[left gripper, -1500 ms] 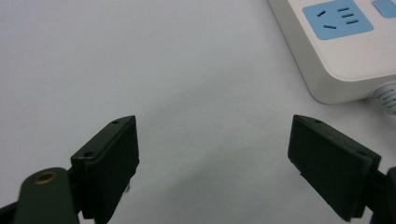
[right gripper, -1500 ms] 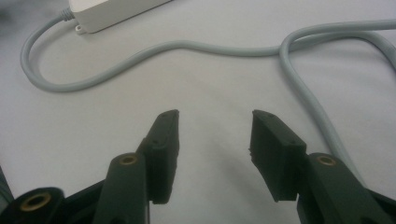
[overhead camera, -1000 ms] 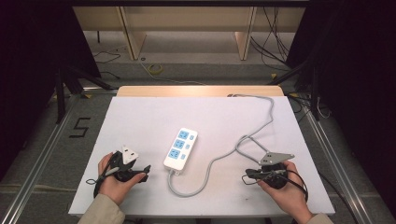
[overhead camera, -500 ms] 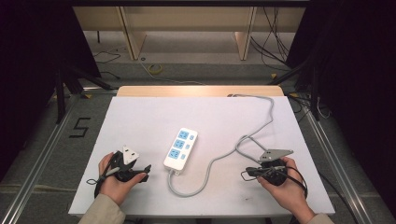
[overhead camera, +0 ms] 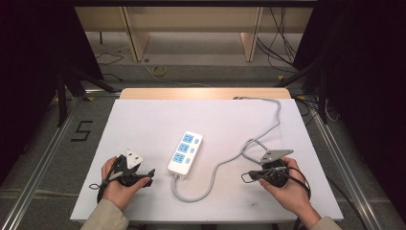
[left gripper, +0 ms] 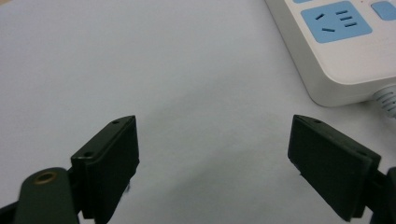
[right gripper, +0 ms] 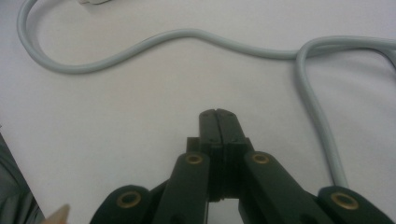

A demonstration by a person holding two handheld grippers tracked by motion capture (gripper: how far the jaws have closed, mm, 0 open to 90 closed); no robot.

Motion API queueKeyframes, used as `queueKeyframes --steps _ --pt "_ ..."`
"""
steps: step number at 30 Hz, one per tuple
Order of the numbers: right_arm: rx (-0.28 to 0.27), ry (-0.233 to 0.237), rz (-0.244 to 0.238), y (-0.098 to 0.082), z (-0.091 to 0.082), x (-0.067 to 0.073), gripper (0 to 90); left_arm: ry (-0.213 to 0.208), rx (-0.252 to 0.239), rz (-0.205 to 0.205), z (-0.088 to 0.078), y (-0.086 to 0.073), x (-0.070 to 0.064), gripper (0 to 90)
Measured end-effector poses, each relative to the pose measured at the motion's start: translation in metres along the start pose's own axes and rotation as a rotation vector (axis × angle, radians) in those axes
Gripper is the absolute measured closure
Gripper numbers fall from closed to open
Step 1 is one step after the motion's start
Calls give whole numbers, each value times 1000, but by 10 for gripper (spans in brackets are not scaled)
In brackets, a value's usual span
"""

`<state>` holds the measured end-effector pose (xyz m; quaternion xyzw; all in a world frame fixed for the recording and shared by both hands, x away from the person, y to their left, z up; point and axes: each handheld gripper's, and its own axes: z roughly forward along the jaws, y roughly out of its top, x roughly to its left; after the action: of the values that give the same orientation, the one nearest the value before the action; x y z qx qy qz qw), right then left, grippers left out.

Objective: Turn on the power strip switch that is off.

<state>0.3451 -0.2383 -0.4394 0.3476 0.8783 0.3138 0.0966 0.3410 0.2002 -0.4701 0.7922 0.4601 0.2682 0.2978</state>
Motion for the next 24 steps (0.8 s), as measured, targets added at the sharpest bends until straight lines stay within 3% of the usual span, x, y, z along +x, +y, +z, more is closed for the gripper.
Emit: queueKeyframes --steps 24 --pt "52 21 -10 28 9 3 900 2 -6 5 -1 1 -2 164"
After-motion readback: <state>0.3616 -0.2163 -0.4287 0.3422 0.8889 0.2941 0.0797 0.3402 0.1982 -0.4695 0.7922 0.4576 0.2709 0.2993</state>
